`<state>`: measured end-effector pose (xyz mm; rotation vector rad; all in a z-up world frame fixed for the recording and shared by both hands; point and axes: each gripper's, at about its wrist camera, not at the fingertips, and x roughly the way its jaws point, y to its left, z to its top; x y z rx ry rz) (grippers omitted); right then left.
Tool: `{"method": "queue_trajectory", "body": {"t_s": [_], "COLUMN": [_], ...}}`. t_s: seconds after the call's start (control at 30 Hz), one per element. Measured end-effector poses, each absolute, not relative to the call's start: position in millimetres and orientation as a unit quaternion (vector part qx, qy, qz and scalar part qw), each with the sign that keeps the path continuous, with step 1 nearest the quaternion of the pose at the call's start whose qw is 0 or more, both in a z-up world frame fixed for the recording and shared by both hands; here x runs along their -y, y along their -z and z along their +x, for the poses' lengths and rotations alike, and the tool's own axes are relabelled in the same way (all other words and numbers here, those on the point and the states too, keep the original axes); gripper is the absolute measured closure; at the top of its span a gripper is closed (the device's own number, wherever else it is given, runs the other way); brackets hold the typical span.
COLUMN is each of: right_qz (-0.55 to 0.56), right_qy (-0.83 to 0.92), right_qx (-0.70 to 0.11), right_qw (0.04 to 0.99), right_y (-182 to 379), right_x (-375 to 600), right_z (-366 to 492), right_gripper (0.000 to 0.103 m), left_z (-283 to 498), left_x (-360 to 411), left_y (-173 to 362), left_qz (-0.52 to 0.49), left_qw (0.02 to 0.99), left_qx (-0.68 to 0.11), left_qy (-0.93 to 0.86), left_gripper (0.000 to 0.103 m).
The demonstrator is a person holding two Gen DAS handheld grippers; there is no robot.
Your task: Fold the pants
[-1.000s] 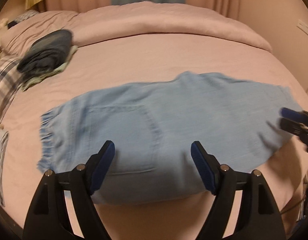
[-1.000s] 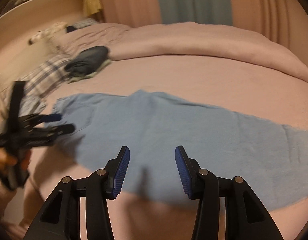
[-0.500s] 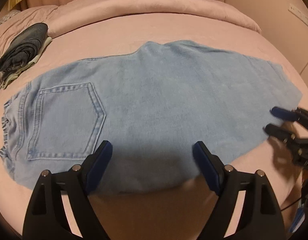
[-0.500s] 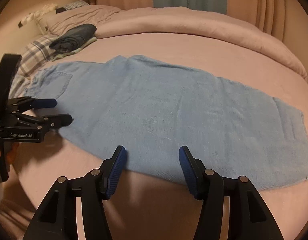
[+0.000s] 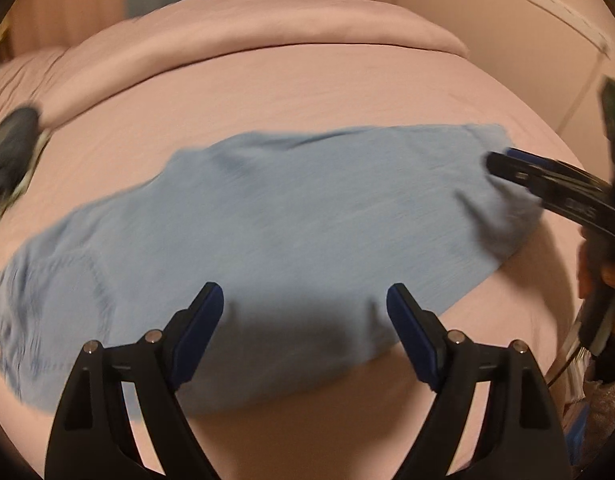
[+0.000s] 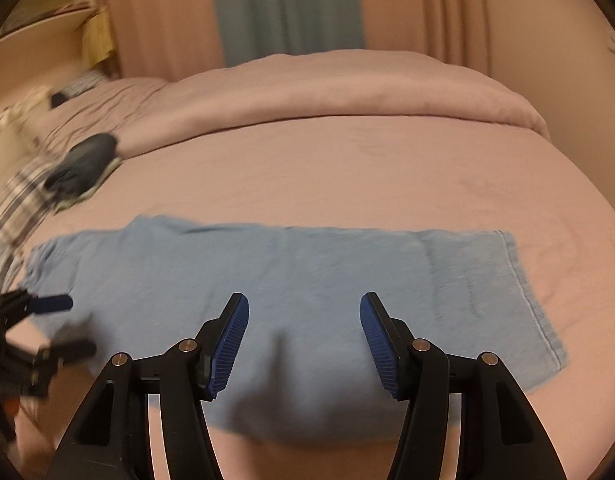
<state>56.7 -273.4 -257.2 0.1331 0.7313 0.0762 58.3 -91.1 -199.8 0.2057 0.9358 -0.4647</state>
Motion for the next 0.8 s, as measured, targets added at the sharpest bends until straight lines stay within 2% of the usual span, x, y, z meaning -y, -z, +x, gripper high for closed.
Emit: {"method": "queue_trajectory", "body": {"t_s": [0.27, 0.4, 0.47, 0.8], "right_qz": [0.070, 0.025, 0.002, 0.026], "right_qy": [-0.005, -0.012, -0.006, -0.005], "right_qx": [-0.401, -0.393, -0.387, -0.388], "right_qw": [0.913, 0.919, 0.922, 0.921], "right_y": [296.3, 298.7, 298.7, 293.7], "right_x": [296.5, 285.6, 281.0, 289.2], "right_z": [49.8, 32.6, 24.0, 3.0], "right_gripper": [0.044, 0.033, 0.033, 0.033], "left_z": [63.5, 60.5, 58.4, 35.0], "left_x": [150.2, 150.7, 146.7, 138.1], "left_y": [225.2, 235.3, 235.6, 228.1], "left_qz": [0.124, 0.116, 0.113, 0.157], "left_qw": [0.832, 0.832, 0.829, 0.820], "left_qx": [-0.470, -0.473, -0.476, -0.473], "left_qy": [0.268, 0.266, 0.270, 0.282], "left_gripper": [0.019, 0.017, 0.016, 0.017]}}
